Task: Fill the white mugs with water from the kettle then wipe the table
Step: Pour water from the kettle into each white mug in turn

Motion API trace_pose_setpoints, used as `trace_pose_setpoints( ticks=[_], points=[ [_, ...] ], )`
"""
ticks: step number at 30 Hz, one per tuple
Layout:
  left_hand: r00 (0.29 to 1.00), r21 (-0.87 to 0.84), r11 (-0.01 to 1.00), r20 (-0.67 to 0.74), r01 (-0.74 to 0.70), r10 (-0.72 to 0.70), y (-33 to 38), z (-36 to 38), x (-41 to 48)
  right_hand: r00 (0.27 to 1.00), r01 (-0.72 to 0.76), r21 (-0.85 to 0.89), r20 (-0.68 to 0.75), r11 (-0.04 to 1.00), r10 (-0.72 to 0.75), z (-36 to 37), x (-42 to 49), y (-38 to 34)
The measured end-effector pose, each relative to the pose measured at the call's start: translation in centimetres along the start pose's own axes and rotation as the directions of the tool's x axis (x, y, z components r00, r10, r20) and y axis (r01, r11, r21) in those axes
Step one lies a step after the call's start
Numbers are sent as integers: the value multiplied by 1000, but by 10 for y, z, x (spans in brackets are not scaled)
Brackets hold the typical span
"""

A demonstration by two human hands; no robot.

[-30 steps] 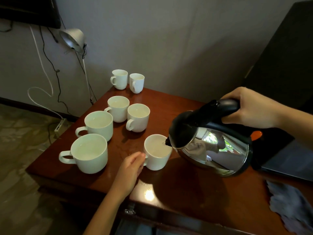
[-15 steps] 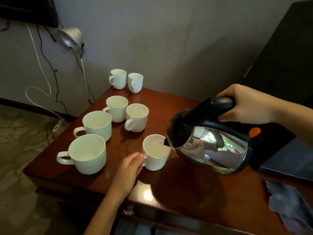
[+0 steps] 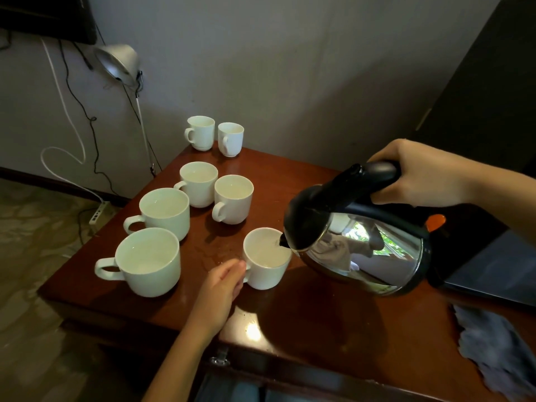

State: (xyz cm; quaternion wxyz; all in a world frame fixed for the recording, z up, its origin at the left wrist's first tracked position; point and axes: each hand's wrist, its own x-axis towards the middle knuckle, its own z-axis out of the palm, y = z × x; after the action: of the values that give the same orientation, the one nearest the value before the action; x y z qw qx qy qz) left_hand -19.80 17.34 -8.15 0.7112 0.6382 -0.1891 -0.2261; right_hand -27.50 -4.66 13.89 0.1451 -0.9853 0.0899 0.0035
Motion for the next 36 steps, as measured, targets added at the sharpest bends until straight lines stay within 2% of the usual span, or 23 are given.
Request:
trace_pose_setpoints(
  ticks=[22, 36],
  points=[
    [1000, 15, 1000, -3, -12, 12, -3, -2, 1, 1000, -22, -39, 17, 999, 23, -2, 6, -4],
    [1000, 10, 1000, -3, -14, 14, -6, -3, 2, 998, -40, 0, 41, 999, 40, -3, 6, -6]
  ],
)
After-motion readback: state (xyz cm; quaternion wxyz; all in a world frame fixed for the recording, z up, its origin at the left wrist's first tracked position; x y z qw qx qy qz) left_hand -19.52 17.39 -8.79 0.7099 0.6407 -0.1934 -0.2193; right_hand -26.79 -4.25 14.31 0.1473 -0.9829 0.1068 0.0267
